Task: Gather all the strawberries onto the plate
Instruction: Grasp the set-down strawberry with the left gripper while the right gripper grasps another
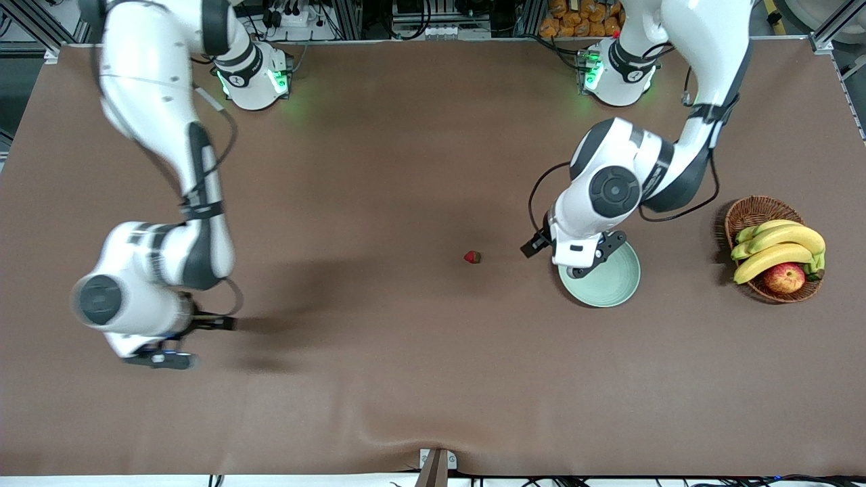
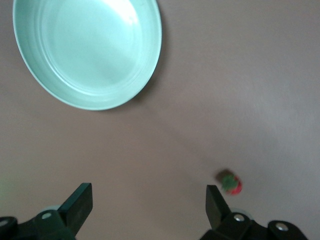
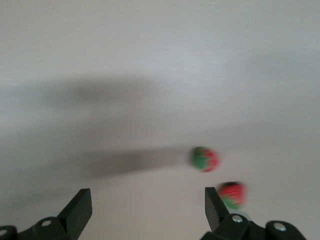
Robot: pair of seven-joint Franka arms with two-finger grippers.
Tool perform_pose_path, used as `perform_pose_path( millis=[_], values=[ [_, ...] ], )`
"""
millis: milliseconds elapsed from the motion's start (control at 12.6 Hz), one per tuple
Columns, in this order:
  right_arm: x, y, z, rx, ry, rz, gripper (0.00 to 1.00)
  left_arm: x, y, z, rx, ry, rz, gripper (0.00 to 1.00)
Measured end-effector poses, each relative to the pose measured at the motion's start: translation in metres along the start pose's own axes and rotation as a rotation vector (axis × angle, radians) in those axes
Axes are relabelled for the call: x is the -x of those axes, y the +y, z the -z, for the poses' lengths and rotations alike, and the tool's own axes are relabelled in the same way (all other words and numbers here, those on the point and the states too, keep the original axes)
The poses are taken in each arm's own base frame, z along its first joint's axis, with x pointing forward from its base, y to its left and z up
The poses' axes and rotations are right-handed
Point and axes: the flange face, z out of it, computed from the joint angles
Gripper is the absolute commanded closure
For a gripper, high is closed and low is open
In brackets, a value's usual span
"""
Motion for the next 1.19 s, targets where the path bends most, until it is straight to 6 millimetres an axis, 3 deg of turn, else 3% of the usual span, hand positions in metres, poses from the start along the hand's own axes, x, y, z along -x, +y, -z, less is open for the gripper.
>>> perform_pose_path(
  millis=[159, 238, 476, 714, 951, 1189],
  values=[
    [0.002, 0.057, -0.016, -0.010, -0.029, 0.033, 0.00, 0.006, 0.013, -0.025, 0.020, -0.005, 0.162, 0.00],
    [0.005, 0.066, -0.022, -0.012, -0.036, 0.047, 0.00, 0.011, 0.020, -0.035, 0.039, -0.007, 0.229, 0.00],
    [0.004, 0.055, -0.035, -0.007, -0.008, 0.174, 0.00, 0.019, 0.036, -0.060, 0.096, -0.017, 0.387, 0.00],
    [0.004, 0.046, -0.045, -0.012, -0.004, 0.309, 0.00, 0.042, 0.051, -0.079, 0.147, -0.032, 0.513, 0.00],
    [0.006, 0.046, -0.060, -0.008, 0.008, 0.385, 0.00, 0.059, 0.058, -0.103, 0.149, -0.043, 0.545, 0.00],
    [0.013, 0.046, -0.088, 0.014, 0.035, 0.409, 0.00, 0.066, 0.061, -0.119, 0.139, -0.046, 0.549, 0.00]
  ],
)
